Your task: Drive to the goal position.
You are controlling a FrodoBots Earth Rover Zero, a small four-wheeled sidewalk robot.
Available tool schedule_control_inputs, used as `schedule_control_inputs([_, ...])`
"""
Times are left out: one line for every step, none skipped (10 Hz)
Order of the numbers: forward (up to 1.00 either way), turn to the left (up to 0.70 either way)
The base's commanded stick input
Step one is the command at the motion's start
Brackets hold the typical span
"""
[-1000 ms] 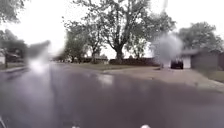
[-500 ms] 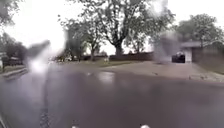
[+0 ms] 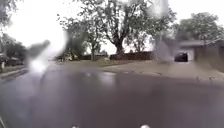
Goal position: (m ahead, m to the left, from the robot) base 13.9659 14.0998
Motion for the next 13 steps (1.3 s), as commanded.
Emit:
schedule_control_inputs([0.7,0.0])
schedule_control_inputs([0.7,0.0])
schedule_control_inputs([0.7,0.0])
schedule_control_inputs([0.7,0.0])
schedule_control_inputs([0.7,0.0])
schedule_control_inputs([0.7,0.0])
schedule_control_inputs([0.7,0.0])
schedule_control_inputs([0.7,0.0])
schedule_control_inputs([0.7,0.0])
schedule_control_inputs([0.7,0.0])
schedule_control_inputs([0.7,0.0])
schedule_control_inputs([0.7,0.0])
schedule_control_inputs([0.7,0.0])
